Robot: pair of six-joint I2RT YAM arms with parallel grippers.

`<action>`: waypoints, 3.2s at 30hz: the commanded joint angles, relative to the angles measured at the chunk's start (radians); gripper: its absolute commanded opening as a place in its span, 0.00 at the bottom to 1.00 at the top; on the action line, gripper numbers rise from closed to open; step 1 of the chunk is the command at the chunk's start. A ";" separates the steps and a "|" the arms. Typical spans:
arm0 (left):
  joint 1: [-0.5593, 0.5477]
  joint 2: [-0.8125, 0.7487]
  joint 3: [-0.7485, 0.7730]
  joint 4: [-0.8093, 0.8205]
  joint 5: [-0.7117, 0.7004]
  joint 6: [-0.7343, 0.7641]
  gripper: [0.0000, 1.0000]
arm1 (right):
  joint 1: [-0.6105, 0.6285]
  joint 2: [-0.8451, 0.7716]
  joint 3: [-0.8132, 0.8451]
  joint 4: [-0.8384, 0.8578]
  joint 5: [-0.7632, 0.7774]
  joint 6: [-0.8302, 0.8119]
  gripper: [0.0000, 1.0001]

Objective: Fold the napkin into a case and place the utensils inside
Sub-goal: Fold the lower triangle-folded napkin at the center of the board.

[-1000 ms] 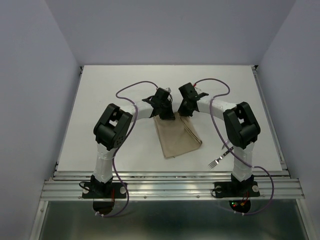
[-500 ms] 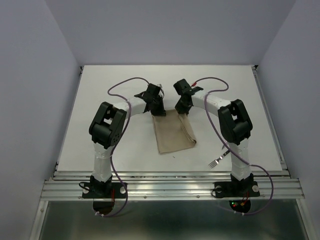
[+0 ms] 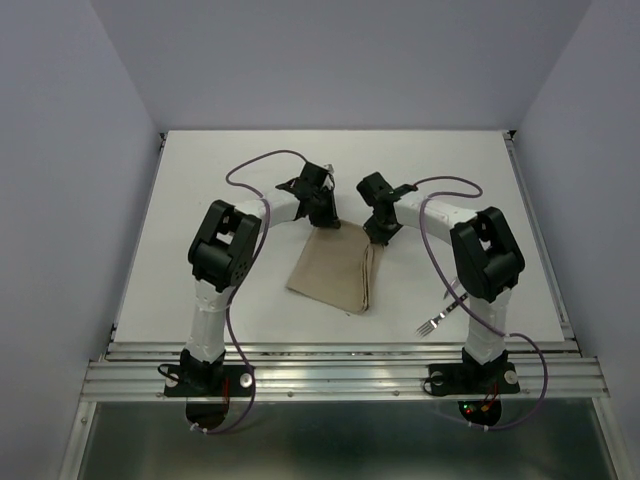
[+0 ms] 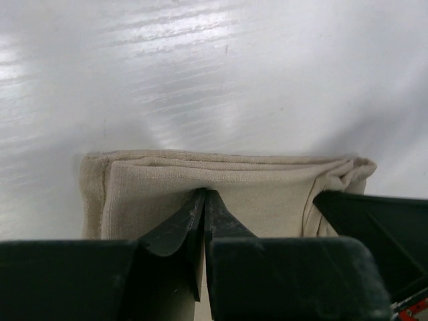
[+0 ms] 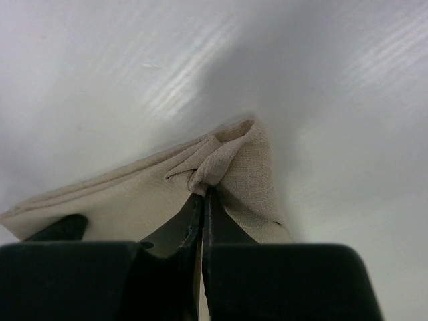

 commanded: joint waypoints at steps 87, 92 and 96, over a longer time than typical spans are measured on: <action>-0.349 -0.277 -0.404 0.316 -0.093 -0.214 0.00 | 0.017 -0.128 -0.131 0.171 -0.132 -0.170 0.24; -0.330 -0.291 -0.435 0.364 -0.045 -0.234 0.00 | 0.017 -0.200 -0.158 0.228 -0.134 -0.221 0.40; -0.318 -0.305 -0.464 0.408 -0.015 -0.256 0.00 | 0.017 -0.233 -0.175 0.227 -0.151 -0.238 0.42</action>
